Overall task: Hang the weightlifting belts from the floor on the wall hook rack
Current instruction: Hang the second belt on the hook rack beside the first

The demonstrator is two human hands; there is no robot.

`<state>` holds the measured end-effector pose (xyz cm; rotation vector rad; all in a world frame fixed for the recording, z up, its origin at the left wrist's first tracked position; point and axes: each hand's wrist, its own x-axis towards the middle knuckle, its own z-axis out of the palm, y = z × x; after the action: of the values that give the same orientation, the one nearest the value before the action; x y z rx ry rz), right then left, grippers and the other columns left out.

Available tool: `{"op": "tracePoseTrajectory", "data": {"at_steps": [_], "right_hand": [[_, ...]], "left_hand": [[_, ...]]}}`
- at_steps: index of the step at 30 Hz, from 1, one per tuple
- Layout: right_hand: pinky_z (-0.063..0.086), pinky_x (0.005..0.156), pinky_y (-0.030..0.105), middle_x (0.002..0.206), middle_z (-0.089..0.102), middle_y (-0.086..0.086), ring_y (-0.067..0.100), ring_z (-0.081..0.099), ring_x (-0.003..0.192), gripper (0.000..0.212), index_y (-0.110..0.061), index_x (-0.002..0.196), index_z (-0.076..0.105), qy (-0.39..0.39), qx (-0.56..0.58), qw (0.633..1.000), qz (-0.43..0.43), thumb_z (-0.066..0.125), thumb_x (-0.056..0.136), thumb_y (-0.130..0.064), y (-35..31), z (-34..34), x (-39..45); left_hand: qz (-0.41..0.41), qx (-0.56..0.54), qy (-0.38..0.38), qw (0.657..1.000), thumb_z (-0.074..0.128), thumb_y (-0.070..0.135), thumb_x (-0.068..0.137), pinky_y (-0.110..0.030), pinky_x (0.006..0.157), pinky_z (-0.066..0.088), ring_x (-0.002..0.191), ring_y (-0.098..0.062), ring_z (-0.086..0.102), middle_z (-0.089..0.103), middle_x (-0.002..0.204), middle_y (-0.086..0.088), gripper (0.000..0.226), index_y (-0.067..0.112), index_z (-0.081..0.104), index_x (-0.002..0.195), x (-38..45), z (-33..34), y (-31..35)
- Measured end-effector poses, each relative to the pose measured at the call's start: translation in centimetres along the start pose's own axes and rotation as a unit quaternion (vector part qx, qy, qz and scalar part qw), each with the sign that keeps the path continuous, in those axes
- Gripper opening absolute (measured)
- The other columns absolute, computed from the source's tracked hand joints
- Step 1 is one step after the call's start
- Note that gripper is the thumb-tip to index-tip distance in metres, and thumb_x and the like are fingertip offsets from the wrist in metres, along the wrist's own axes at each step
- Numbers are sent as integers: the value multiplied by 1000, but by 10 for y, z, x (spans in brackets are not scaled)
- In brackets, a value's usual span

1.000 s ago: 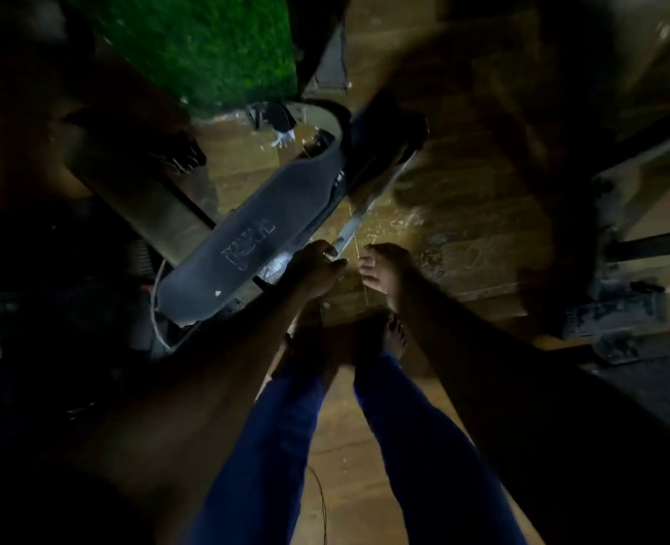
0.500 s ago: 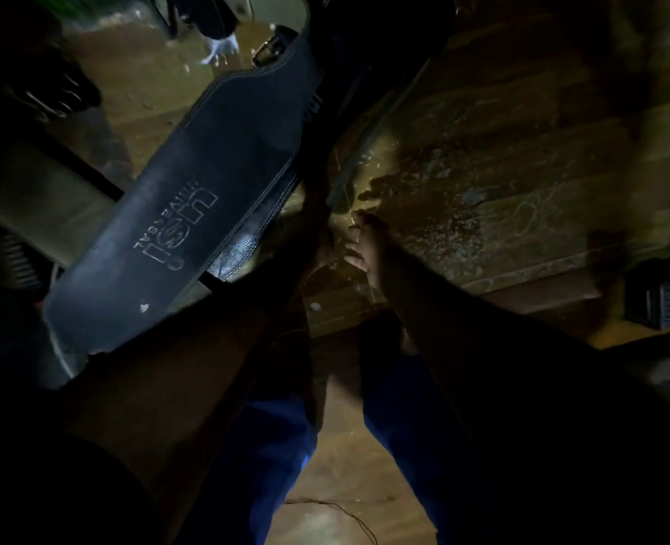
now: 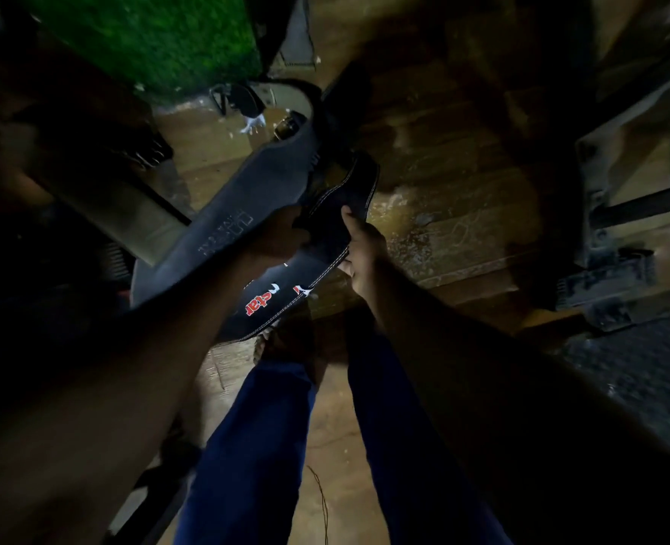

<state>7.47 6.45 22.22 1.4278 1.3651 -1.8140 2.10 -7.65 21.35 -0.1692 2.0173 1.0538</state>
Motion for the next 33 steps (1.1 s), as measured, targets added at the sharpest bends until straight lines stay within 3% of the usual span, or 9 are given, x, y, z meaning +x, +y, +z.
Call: {"op": "tracePoseTrajectory", "data": {"at_steps": [3, 9, 12, 15, 18, 22, 25, 29, 33], "right_hand": [[58, 84, 40, 115, 74, 7, 25, 70, 101, 35, -16, 111, 66, -33, 8, 999, -34, 68, 90, -44, -33, 5, -63], [60, 72, 35, 111, 74, 7, 24, 71, 96, 33, -17, 111, 70, -109, -36, 991, -74, 70, 90, -42, -96, 28, -196], [58, 57, 24, 91, 76, 5, 14, 73, 71, 16, -15, 94, 70, -170, -20, 984, -55, 64, 95, -30, -124, 40, -261], [59, 87, 35, 119, 72, 13, 23, 72, 97, 36, -8, 116, 70, -215, -16, 974, -65, 64, 95, -37, -153, 54, -312], [38, 116, 50, 131, 66, 12, 27, 63, 120, 68, -11, 128, 67, -253, -24, 961, -107, 82, 74, -50, -189, 73, -353], [42, 106, 41, 117, 75, 2, 21, 68, 112, 72, -22, 113, 74, -236, -44, 958, -156, 83, 57, -66, -235, 92, -401], [45, 107, 50, 119, 73, 0, 24, 65, 117, 97, -26, 115, 72, -187, 0, 957, -220, 82, 37, -82, -271, 106, -395], [56, 91, 56, 113, 73, 12, 32, 71, 103, 50, -14, 117, 70, -191, 7, 945, -265, 78, 78, -46, -309, 100, -506], [56, 95, 53, 114, 74, 13, 32, 72, 104, 54, -16, 115, 73, -263, -34, 908, -325, 78, 71, -46, -330, 99, -583]], "left_hand": [[21, -39, 26, 999, 52, -14, 88, -24, 68, 38, 99, -24, 52, 56, 107, -18, 33, -7, 57, 120, -63, -30, 59], [22, -122, 88, 988, 58, 14, 86, -34, 69, 43, 67, -10, 59, 66, 71, 0, 11, 8, 61, 77, -177, -105, 120], [26, -194, 106, 975, 59, -5, 88, -18, 62, 46, 49, 7, 57, 64, 49, 13, 32, 16, 63, 63, -235, -139, 149], [57, -191, 109, 974, 51, -8, 94, -9, 53, 40, 42, 7, 54, 60, 43, 14, 32, 13, 57, 71, -294, -168, 191], [83, -223, 151, 959, 56, -4, 93, -14, 54, 40, 42, 5, 53, 59, 44, 12, 26, 10, 58, 71, -343, -201, 232], [128, -243, 181, 944, 61, 4, 93, -15, 46, 39, 40, 0, 51, 57, 43, 9, 29, 14, 56, 66, -389, -233, 274], [172, -246, 198, 933, 62, 6, 92, -18, 41, 30, 35, -2, 40, 46, 38, 10, 40, 18, 50, 56, -427, -252, 303], [235, -219, 171, 931, 53, 0, 96, -16, 35, 27, 32, -4, 37, 45, 39, 9, 37, 13, 48, 61, -469, -260, 334], [288, -220, 236, 902, 53, 16, 101, -16, 37, 30, 33, -7, 39, 44, 43, 8, 33, 14, 46, 68, -508, -272, 371]]}}
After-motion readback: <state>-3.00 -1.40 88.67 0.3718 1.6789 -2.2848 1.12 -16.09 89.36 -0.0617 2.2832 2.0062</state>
